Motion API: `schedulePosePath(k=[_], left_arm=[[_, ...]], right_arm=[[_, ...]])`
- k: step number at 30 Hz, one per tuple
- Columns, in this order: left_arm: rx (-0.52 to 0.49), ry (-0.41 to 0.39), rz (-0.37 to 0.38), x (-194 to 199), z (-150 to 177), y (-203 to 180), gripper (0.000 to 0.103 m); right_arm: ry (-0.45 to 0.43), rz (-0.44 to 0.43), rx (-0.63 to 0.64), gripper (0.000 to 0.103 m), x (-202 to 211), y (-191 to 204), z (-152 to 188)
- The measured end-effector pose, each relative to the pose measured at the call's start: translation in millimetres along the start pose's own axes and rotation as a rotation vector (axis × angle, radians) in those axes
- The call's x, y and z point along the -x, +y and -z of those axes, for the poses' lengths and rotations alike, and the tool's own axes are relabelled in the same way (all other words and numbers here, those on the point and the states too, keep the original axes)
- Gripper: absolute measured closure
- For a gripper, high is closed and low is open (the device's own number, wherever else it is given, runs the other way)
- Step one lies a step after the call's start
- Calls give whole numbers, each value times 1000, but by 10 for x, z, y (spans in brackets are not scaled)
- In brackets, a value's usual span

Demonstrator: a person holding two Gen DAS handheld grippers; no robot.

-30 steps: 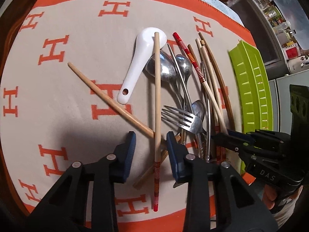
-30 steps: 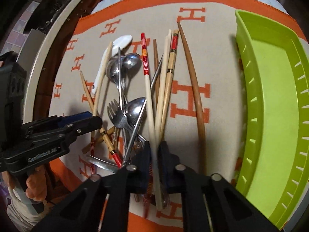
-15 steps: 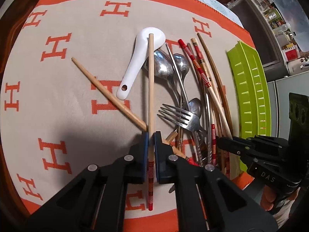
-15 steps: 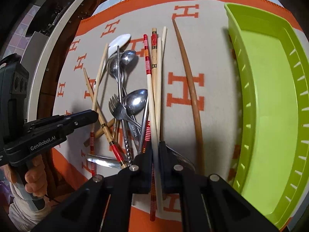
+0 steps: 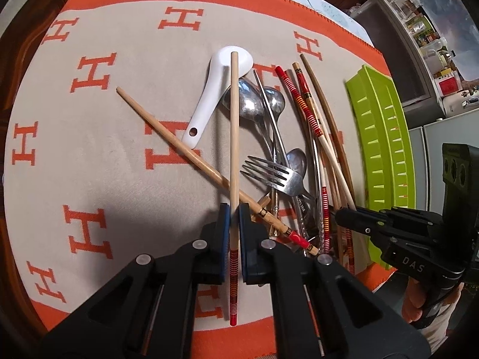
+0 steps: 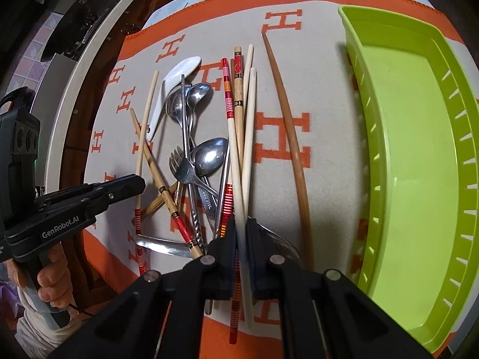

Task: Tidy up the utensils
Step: 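Grasp a plain wooden chopstick with the left tool while the right tool holds its chopstick, then carry both chopsticks into the green tray and open both tools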

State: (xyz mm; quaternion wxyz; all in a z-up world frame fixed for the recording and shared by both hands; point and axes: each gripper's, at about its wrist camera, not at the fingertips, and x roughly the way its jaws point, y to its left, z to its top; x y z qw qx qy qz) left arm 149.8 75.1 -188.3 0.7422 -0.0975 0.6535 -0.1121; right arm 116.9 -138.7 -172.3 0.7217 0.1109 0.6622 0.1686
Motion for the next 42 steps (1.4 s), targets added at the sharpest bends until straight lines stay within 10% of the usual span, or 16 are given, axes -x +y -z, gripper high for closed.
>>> schedulePosePath(k=[23,42], left_arm=[[12,-1,26,119,83,60,99],[-88,-86,49,580,149,-451,99]], right_arm=[[18,11,-17,95,26,-2,53],[-217,-46,-7,98,770,-50,384]])
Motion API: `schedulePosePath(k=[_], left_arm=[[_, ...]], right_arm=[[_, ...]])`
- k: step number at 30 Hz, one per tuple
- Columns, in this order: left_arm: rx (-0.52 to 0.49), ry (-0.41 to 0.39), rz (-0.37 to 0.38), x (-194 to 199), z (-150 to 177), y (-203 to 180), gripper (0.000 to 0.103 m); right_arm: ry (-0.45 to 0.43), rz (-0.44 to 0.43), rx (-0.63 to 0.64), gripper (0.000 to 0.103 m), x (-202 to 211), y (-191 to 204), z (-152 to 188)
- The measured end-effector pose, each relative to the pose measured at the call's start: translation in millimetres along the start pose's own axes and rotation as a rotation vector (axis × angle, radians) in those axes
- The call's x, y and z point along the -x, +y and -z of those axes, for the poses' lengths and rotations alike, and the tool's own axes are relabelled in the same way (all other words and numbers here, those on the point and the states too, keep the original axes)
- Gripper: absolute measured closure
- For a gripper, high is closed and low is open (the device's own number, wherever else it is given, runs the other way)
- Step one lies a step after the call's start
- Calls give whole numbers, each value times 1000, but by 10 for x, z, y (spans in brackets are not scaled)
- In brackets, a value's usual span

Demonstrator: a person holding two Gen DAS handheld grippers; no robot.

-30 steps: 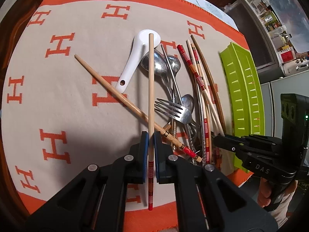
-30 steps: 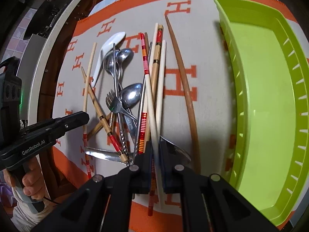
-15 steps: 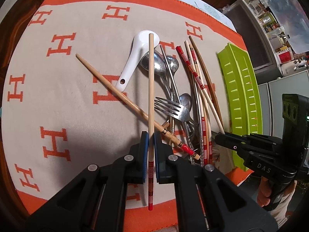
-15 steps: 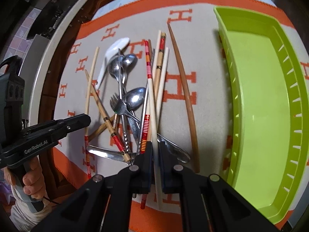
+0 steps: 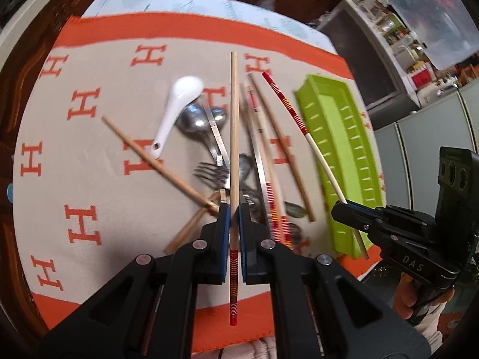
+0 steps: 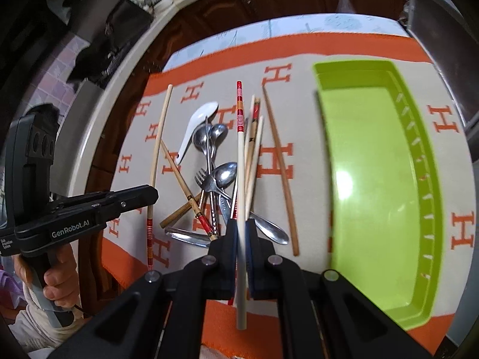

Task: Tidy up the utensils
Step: 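Carry both chopsticks into the green tray and open both tools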

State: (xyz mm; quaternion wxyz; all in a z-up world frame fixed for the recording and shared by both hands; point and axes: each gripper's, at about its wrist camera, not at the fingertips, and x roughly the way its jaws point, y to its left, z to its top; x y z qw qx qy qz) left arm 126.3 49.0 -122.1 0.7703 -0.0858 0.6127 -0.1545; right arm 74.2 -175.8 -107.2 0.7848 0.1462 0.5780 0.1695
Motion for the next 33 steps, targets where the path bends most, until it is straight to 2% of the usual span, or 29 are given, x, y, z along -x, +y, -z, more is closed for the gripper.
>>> schedulePosePath(k=[6,11,15,18,24,29,33], left_arm=[[-72,-25,31,121,-41,-463,99],[-120,-34,95,165,-130,-930,99],[-144,-29,146,86,-214,-1312,99],[-153,-17,165,-61,-290,-1599,99],[-112,19,148,-624,-438,-1891,99],[-87,52,107,-1026,-454,-1898,99],[-102,81,42,-1233,-389,-1882,99]], right_arm=[[-92,-3,-58,98,334,-270,137],[-155,82,-112,98,495,-587,208],[-166,142,-163,98,458,-849,253],[-148,140,-197,98,388,-1034,268],[-133,175,-226,98,237,-1238,278],[-133,195,-234,97,215,-1325,274],[-151,209,-236,96,287,-1318,283]])
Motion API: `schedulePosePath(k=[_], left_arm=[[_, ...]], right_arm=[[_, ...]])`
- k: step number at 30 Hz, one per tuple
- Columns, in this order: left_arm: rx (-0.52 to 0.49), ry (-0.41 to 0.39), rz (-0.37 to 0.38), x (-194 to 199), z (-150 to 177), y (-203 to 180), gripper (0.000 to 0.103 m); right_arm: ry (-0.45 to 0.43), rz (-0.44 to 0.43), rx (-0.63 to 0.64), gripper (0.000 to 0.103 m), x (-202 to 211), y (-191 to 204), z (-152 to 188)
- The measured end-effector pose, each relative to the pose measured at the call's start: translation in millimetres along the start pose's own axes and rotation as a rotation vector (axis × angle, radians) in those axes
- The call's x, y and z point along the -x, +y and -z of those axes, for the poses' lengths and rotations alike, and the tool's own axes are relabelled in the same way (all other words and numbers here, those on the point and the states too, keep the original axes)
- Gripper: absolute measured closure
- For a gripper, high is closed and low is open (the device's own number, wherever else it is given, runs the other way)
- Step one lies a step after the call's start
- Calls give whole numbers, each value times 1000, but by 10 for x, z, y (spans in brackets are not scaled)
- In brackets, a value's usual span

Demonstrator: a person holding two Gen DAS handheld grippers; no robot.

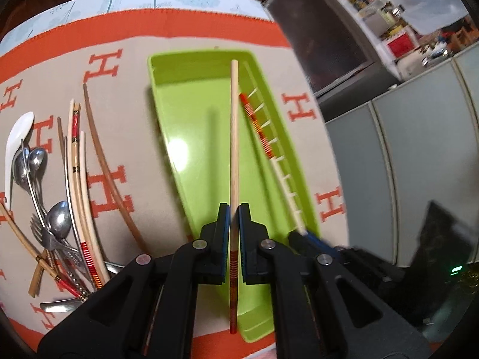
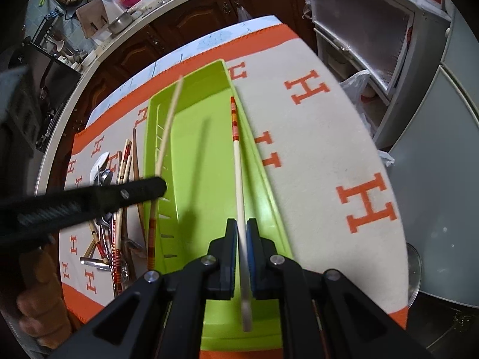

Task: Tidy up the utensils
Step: 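Carry both chopsticks into the green tray and open both tools, then lift both tools back toward the utensil pile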

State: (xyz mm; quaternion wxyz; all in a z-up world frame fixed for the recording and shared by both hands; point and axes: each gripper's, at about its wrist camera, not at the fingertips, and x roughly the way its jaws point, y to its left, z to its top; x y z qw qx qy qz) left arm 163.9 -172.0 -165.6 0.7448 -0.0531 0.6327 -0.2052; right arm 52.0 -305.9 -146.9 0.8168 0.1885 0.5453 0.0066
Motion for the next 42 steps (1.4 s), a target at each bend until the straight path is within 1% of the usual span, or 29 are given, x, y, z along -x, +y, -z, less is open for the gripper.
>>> schedulePosePath(k=[3,4,5,7,10,11,14,20,22,24,25,26,27,28,29,30,33,35,37,40,42], left_arm=[[-2,6,-14,-49,48,5,99],[0,5,-18,-46,59,5,99],[2,3,-18,-49,66,2,99],[7,9,-12,-49,78,-3,99],[5,11,-8,-43,99,-19,99],[1,9,-11,1,110,-5,99],[-32,-2,-35,65,187,-20,99],[-126,-52,-102,349,443,-12,97],[-155,-84,-125,477,539,-1,93],[-185,-128,-155,628,653,22,87],[-194,-151,-165,699,705,44,81],[-201,-174,-175,773,762,75,76],[-203,-193,-189,842,815,119,74],[-202,-206,-202,898,854,163,72],[-198,-222,-222,960,903,221,71],[-195,-232,-236,1007,935,270,71],[-191,-267,-320,1135,1066,432,71],[-183,-281,-357,1201,1141,530,71],[-171,-279,-363,1249,1203,629,71],[-153,-275,-355,1310,1269,781,71],[-134,-278,-353,1360,1305,872,71]], right_arm=[[-11,-20,-4,93,90,5,11],[-15,-21,-3,86,113,7,13],[-24,-21,-3,76,153,10,22],[-48,-23,-13,69,230,2,32],[-66,-17,-22,69,314,7,41],[-73,-3,-22,69,348,10,55],[-94,19,-12,69,434,49,93],[-133,25,24,69,576,185,200],[-152,19,32,69,619,232,230],[-174,28,53,69,673,311,276],[-178,40,61,68,689,347,291],[-176,50,65,63,696,370,307],[-168,60,67,59,700,400,327],[-164,65,67,52,704,426,348],[-166,71,70,50,710,455,366],[-168,82,76,50,714,487,387],[-162,105,97,50,705,571,438],[-152,104,108,49,698,627,464],[-143,99,119,48,694,686,492],[-137,93,147,42,702,804,533],[-143,87,169,39,716,893,556]])
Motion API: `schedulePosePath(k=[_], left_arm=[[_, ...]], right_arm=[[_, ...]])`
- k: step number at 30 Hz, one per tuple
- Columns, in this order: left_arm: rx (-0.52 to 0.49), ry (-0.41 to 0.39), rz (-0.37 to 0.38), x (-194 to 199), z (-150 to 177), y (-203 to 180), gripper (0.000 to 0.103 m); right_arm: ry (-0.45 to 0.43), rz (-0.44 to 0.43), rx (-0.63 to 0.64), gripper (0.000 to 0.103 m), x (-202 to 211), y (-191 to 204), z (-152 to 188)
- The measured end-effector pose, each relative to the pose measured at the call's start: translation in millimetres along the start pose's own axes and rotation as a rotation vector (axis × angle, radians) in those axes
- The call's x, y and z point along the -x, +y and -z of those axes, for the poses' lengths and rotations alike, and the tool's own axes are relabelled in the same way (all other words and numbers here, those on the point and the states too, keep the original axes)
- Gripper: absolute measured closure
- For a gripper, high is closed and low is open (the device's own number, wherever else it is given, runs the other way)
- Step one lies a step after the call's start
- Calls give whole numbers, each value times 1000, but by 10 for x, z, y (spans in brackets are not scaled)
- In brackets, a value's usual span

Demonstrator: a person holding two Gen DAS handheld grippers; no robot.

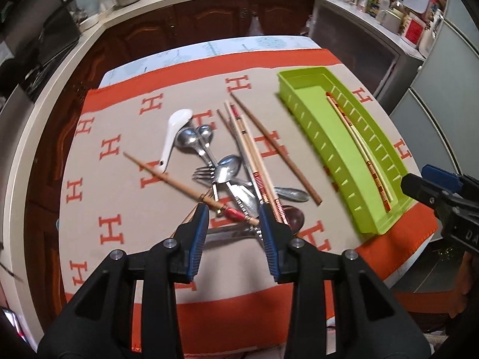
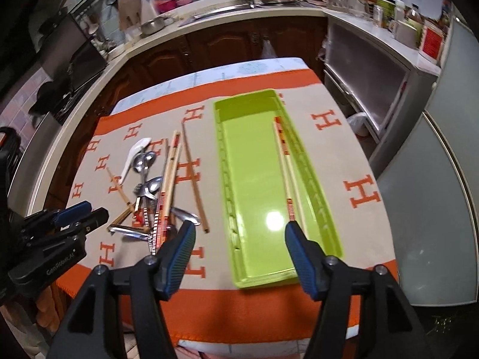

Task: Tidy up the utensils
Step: 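Lift both tools back toward the utensil pile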

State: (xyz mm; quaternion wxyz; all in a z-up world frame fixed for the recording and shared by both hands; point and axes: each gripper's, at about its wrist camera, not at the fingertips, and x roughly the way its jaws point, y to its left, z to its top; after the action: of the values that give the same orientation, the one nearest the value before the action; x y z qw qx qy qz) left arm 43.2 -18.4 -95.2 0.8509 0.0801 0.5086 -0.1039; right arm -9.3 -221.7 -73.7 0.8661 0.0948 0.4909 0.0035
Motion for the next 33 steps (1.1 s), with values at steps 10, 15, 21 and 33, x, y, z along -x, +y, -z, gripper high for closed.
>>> schedulePosePath(k=[10,15,21,33], left_arm=[[66,-24,1,36,51,303,71],[72,-70,-6,67,81,492,71],[54,-127,-21,116,52,748,71],[157,-4,39,-417,-19,1284,61]], right_arm=[[-35,39,93,36,1,397,-4],[-54,11,165,36,-58,631,-62],[39,-36,150,36,-327,753,-209],[123,-92,150,39,-837,967,-501]])
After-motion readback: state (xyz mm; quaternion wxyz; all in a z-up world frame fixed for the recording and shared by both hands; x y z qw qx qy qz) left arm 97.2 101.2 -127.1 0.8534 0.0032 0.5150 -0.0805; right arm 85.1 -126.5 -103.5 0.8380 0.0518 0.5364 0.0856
